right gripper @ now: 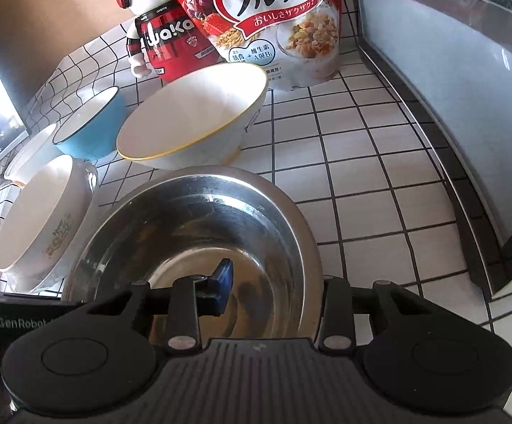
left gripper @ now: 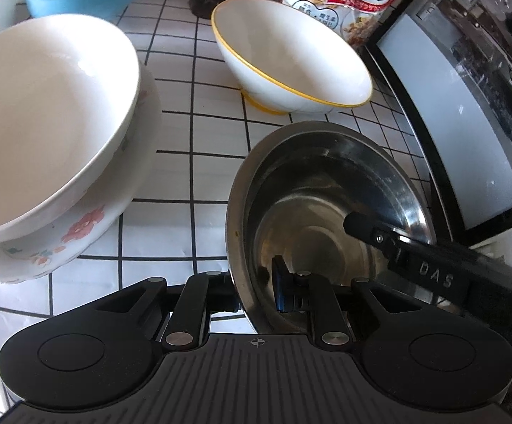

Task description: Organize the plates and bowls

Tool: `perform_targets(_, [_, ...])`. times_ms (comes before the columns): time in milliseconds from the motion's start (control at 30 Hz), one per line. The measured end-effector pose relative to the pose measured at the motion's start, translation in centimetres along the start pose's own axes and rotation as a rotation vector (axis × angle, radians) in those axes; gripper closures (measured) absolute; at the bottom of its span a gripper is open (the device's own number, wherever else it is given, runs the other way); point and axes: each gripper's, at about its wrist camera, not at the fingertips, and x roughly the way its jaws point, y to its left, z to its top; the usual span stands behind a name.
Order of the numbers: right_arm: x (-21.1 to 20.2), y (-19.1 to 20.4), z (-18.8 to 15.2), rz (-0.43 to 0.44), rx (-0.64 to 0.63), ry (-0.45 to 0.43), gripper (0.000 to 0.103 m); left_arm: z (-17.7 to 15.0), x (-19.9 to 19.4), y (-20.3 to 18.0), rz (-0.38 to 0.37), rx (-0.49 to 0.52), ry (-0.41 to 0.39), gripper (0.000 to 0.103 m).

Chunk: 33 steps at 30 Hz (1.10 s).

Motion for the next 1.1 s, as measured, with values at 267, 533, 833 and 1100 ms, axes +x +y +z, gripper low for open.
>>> perform_targets(267, [0.5, -0.1, 0.7, 0.0, -0.022, -0.004, 0.068, -0.3, 0.0, -1.1, 0.044, 0.071, -0.016, 0.085])
perform_targets(533, [0.3, 0.1, 0.5, 0.021, -0.034, 0.013, 0.068, -0.3, 0.0, -0.5, 0.036, 0.003, -0.016, 0.085])
perform_targets(833, [0.2, 0.2, 0.6, 0.021, -0.031, 0.033, 0.069, -0.3, -0.1, -0.4, 0.045, -0.032, -0.021, 0.086])
perform_targets(1100, [-1.4, 0.8, 0.8, 0.018, -0.034, 0.02, 0.069, 0.0, -0.9, -0.5, 0.025, -0.053, -0.011, 0.086])
